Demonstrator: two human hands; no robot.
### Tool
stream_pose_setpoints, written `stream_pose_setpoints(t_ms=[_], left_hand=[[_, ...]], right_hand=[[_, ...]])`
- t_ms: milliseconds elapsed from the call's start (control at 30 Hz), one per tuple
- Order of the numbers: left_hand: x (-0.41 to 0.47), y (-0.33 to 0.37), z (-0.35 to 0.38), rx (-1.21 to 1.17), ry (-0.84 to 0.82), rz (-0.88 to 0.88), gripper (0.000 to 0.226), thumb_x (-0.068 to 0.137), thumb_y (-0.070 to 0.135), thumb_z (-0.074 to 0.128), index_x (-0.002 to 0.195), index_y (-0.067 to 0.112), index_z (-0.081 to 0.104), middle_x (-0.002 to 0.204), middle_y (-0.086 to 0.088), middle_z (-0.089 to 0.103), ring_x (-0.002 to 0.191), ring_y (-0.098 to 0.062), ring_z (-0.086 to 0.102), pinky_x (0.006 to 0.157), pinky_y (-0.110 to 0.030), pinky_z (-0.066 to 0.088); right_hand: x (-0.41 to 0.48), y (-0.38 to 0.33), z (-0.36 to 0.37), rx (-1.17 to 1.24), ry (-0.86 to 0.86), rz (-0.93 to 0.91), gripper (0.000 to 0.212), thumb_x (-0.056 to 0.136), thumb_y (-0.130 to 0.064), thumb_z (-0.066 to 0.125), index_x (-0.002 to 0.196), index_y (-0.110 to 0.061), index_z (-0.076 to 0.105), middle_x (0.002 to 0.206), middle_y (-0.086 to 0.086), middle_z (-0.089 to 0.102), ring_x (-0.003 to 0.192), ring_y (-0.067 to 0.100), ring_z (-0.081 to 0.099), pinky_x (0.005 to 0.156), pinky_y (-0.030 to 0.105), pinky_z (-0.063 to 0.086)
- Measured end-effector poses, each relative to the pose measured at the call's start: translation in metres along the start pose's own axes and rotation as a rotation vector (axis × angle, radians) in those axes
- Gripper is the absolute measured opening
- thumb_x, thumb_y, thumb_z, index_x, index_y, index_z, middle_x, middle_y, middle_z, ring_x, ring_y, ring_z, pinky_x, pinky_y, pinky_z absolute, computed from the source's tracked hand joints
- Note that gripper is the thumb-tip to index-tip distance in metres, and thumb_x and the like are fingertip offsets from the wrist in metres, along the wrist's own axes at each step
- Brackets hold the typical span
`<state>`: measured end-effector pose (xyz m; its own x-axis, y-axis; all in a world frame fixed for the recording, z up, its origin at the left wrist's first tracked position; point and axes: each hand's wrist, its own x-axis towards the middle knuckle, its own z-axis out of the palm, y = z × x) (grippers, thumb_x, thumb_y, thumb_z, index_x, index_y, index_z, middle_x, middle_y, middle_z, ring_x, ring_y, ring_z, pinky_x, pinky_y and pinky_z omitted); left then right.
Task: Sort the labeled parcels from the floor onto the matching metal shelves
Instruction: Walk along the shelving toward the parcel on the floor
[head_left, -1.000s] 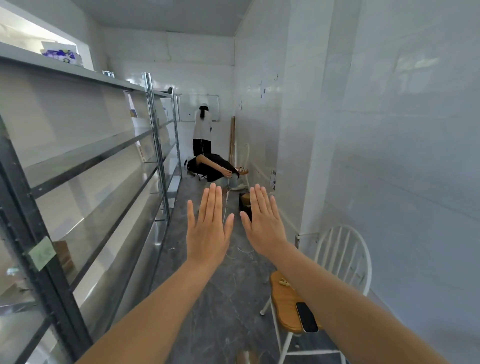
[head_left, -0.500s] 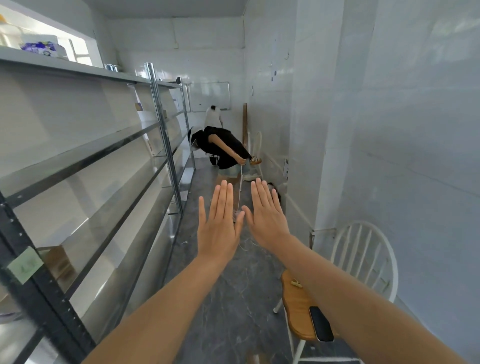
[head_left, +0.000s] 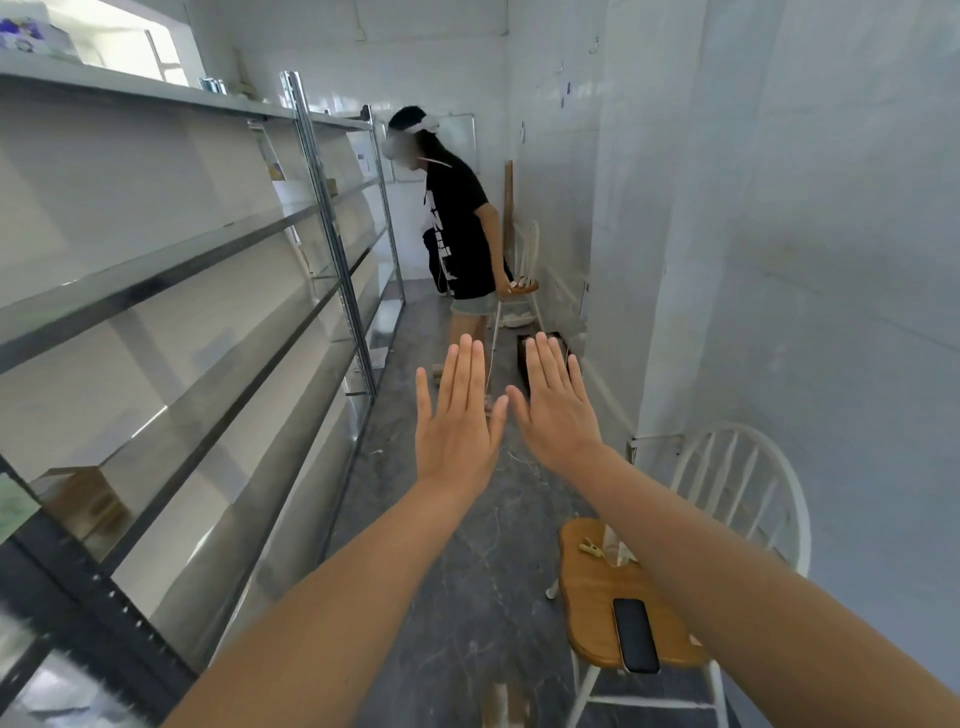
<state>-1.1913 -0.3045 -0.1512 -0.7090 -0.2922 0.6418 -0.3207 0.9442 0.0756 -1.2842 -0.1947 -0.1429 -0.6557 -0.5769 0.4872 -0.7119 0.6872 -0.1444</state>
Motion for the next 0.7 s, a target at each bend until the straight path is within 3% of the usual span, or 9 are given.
stream_pose_setpoints(t_ms=[100, 233, 700], left_hand=[[-0.005, 0.007, 0.01, 0.002, -0.02, 0.005, 0.066, 0.107, 0.045, 0.023, 0.16, 0.012, 0.004, 0.169, -0.002, 0.001, 0.155, -0.015, 0.0, 0.124, -0.053, 0.011], [-0.004, 0.009, 0.015, 0.001, -0.046, -0.01, 0.066, 0.106, 0.047, 0.019, 0.16, 0.013, 0.001, 0.169, -0.001, -0.002, 0.155, -0.014, -0.004, 0.125, -0.052, 0.007], [0.022, 0.007, 0.054, -0.025, -0.062, 0.02, 0.067, 0.106, 0.048, 0.016, 0.16, 0.012, 0.003, 0.169, -0.002, 0.0, 0.155, -0.014, -0.002, 0.126, -0.049, 0.001]], right_hand=[[-0.003, 0.009, 0.007, -0.008, -0.013, 0.005, 0.069, 0.102, -0.046, 0.006, 0.157, -0.005, 0.0, 0.166, 0.01, -0.004, 0.152, 0.021, -0.009, 0.124, 0.038, -0.006], [-0.003, 0.014, 0.011, 0.026, -0.022, 0.014, 0.066, 0.105, -0.043, 0.017, 0.157, -0.006, -0.001, 0.166, 0.01, -0.005, 0.152, 0.021, -0.01, 0.124, 0.04, -0.005], [0.018, 0.031, 0.029, 0.01, -0.062, 0.043, 0.065, 0.106, -0.042, 0.016, 0.157, -0.007, -0.003, 0.166, 0.009, -0.007, 0.152, 0.02, -0.012, 0.124, 0.039, -0.006]])
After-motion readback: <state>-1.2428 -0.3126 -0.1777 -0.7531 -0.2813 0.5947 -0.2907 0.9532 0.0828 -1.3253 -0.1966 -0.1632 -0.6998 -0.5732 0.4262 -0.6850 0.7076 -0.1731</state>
